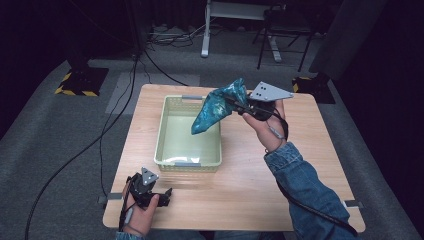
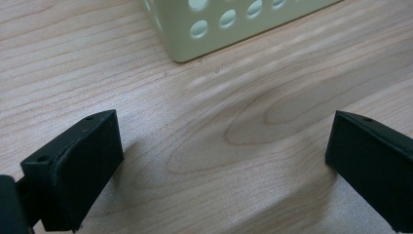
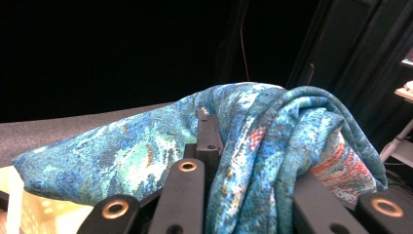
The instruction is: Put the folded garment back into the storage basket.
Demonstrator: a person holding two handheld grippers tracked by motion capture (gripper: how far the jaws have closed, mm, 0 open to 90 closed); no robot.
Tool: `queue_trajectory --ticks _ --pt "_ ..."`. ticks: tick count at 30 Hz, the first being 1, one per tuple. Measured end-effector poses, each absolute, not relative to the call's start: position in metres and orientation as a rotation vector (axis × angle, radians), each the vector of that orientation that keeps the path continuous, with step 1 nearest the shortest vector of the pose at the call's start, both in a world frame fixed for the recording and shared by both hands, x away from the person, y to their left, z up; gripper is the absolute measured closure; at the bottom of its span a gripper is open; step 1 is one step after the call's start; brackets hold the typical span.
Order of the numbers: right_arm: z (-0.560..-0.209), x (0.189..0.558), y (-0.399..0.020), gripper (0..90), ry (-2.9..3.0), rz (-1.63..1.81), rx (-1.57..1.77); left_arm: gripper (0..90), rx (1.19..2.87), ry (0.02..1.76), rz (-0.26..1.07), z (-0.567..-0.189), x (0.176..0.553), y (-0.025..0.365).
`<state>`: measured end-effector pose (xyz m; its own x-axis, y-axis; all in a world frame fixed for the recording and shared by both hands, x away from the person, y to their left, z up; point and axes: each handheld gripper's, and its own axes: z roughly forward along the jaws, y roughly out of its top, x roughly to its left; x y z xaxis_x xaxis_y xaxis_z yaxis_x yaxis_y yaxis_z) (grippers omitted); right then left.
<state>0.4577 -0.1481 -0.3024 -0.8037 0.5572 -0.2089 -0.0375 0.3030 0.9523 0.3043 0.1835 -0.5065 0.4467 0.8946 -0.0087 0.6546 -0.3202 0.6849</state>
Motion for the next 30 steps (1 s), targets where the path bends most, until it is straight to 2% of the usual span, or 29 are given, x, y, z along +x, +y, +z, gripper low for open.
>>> queue_trajectory --ticks 15,30 --pt "-0.309 0.465 -0.115 80.3 2.084 1.548 0.4 0.0 2.081 1.292 0.502 -0.507 0.304 0.184" --pt "-0.33 0.474 -0.087 79.9 2.125 1.543 0.384 0.0 2.081 1.292 0.498 -0.507 0.304 0.184"
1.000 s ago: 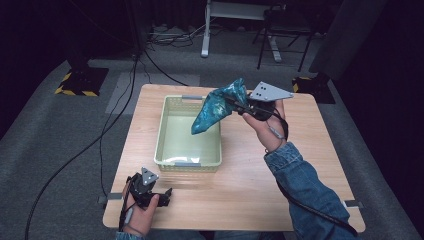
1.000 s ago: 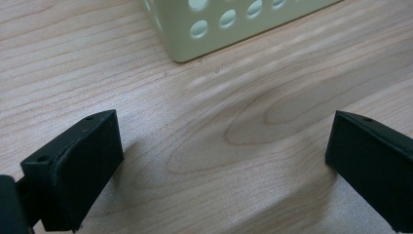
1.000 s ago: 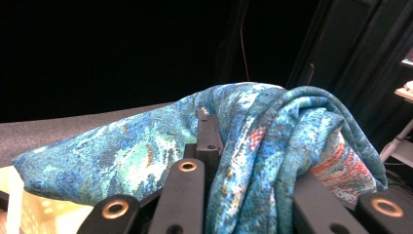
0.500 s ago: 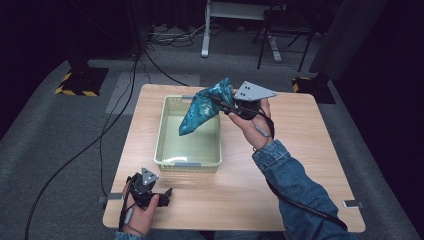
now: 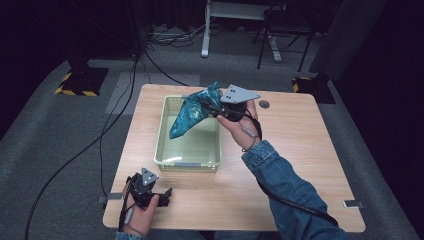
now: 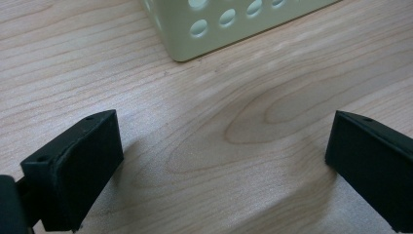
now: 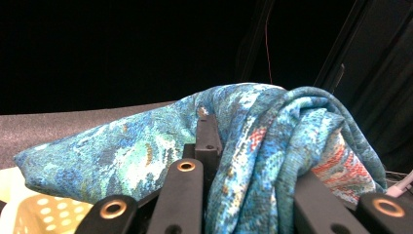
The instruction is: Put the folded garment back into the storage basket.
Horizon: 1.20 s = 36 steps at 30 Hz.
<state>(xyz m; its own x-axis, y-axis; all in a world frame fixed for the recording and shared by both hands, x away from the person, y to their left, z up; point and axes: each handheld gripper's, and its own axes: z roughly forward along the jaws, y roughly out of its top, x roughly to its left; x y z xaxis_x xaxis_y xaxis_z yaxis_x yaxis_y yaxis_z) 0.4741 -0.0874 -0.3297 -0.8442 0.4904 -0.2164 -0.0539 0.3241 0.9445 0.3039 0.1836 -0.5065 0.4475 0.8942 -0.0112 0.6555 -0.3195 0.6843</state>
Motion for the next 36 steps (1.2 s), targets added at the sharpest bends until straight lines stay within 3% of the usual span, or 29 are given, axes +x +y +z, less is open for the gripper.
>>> queue_trajectory --ticks 19,36 --pt "-0.369 0.494 -0.066 79.7 2.163 1.497 0.394 0.0 2.082 1.291 0.5 -0.506 0.304 0.184" --pt "-0.402 0.49 -0.056 79.3 2.264 1.445 0.383 0.0 2.084 1.285 0.5 -0.506 0.302 0.185"
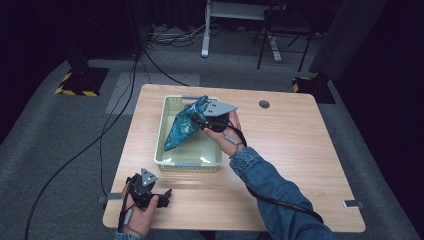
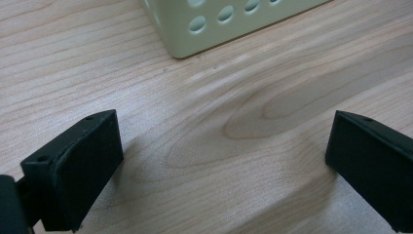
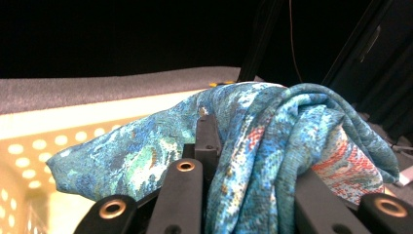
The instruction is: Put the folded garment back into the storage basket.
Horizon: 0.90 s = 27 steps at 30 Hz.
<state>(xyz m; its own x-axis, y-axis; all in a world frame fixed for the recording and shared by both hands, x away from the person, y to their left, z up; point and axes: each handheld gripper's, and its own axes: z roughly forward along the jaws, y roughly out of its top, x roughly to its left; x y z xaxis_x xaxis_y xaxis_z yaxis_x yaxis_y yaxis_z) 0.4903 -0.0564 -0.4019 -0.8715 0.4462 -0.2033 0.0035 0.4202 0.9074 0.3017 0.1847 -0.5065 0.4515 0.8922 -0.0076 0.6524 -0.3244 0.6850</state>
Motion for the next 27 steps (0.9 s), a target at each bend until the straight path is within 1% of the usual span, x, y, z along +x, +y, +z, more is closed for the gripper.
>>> queue_trajectory --ticks 19,23,24,25,26,27 --pt "-0.421 0.489 -0.076 74.7 2.408 1.331 0.507 0.0 2.083 1.288 0.497 -0.506 0.301 0.185" --pt "-0.424 0.488 -0.079 71.4 2.445 1.313 0.535 0.0 2.083 1.288 0.497 -0.506 0.301 0.185" --pt "-0.426 0.488 -0.08 68.2 2.458 1.305 0.548 0.0 2.083 1.288 0.497 -0.506 0.301 0.185" --pt "-0.427 0.487 -0.082 59.2 2.483 1.299 0.592 0.0 2.084 1.288 0.497 -0.506 0.301 0.185" --pt "-0.428 0.487 -0.083 52.2 2.5 1.309 0.62 0.0 2.083 1.288 0.497 -0.506 0.301 0.185" --pt "-0.428 0.486 -0.084 48.6 2.513 1.317 0.65 0.0 2.084 1.288 0.497 -0.506 0.301 0.185"
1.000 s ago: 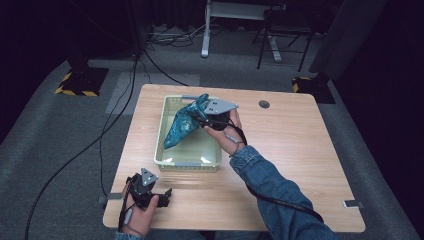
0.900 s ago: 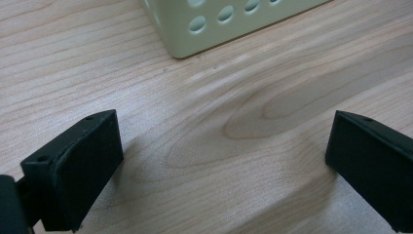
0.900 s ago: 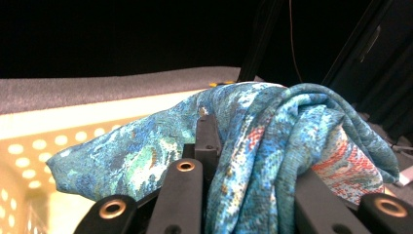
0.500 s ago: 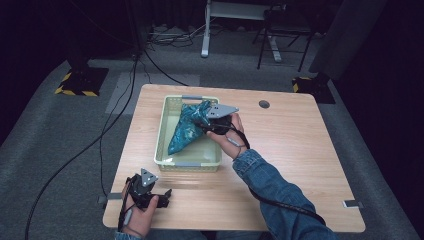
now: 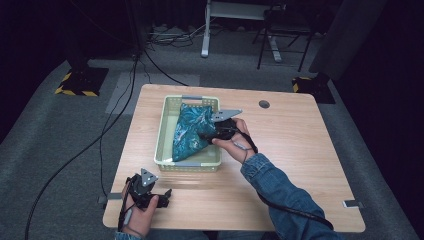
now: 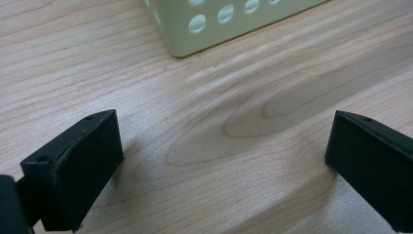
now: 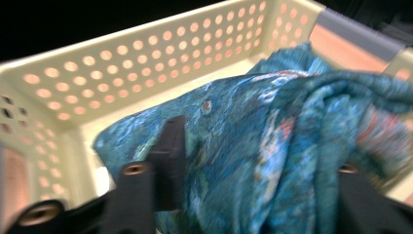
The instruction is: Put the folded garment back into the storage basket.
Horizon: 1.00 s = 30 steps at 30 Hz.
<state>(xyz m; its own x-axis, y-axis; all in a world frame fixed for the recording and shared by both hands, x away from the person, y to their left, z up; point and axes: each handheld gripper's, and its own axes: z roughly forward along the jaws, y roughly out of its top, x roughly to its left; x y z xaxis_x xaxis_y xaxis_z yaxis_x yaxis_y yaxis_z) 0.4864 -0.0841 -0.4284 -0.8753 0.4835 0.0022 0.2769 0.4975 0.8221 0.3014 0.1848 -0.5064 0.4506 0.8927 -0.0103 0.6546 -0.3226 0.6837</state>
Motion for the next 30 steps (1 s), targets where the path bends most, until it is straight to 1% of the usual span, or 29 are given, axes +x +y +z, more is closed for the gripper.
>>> queue_trajectory --ticks 1,3,4,6,20,30 --pt "-0.428 0.485 -0.086 46.8 2.518 1.318 0.659 0.0 2.083 1.288 0.498 -0.506 0.301 0.185" --pt "-0.424 0.483 -0.092 39.4 2.537 1.27 0.683 0.0 2.083 1.288 0.498 -0.506 0.301 0.185" --pt "-0.424 0.483 -0.092 39.4 2.537 1.27 0.683 0.0 2.081 1.29 0.497 -0.507 0.302 0.185" --pt "-0.42 0.481 -0.099 34.7 2.527 1.258 0.703 0.0 2.083 1.289 0.497 -0.506 0.302 0.185" --pt "-0.392 0.464 -0.136 31.6 2.438 1.305 0.685 0.0 2.082 1.292 0.497 -0.506 0.303 0.184" --pt "-0.379 0.452 -0.16 26.2 2.389 1.32 0.695 0.0 2.083 1.289 0.497 -0.506 0.303 0.184"
